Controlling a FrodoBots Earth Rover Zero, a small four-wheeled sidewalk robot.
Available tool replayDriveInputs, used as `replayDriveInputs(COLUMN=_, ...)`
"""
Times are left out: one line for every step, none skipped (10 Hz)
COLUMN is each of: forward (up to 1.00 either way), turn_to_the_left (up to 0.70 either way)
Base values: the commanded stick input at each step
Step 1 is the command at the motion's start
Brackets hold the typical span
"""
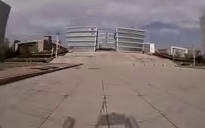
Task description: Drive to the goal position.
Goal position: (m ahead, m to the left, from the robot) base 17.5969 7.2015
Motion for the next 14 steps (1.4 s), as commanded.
replayDriveInputs(forward=1.00, turn_to_the_left=0.00)
replayDriveInputs(forward=1.00, turn_to_the_left=0.00)
replayDriveInputs(forward=1.00, turn_to_the_left=0.00)
replayDriveInputs(forward=1.00, turn_to_the_left=0.00)
replayDriveInputs(forward=1.00, turn_to_the_left=0.00)
replayDriveInputs(forward=1.00, turn_to_the_left=0.00)
replayDriveInputs(forward=1.00, turn_to_the_left=0.00)
replayDriveInputs(forward=1.00, turn_to_the_left=0.00)
replayDriveInputs(forward=1.00, turn_to_the_left=0.00)
replayDriveInputs(forward=1.00, turn_to_the_left=0.00)
replayDriveInputs(forward=1.00, turn_to_the_left=0.00)
replayDriveInputs(forward=1.00, turn_to_the_left=0.00)
replayDriveInputs(forward=1.00, turn_to_the_left=0.00)
replayDriveInputs(forward=1.00, turn_to_the_left=0.00)
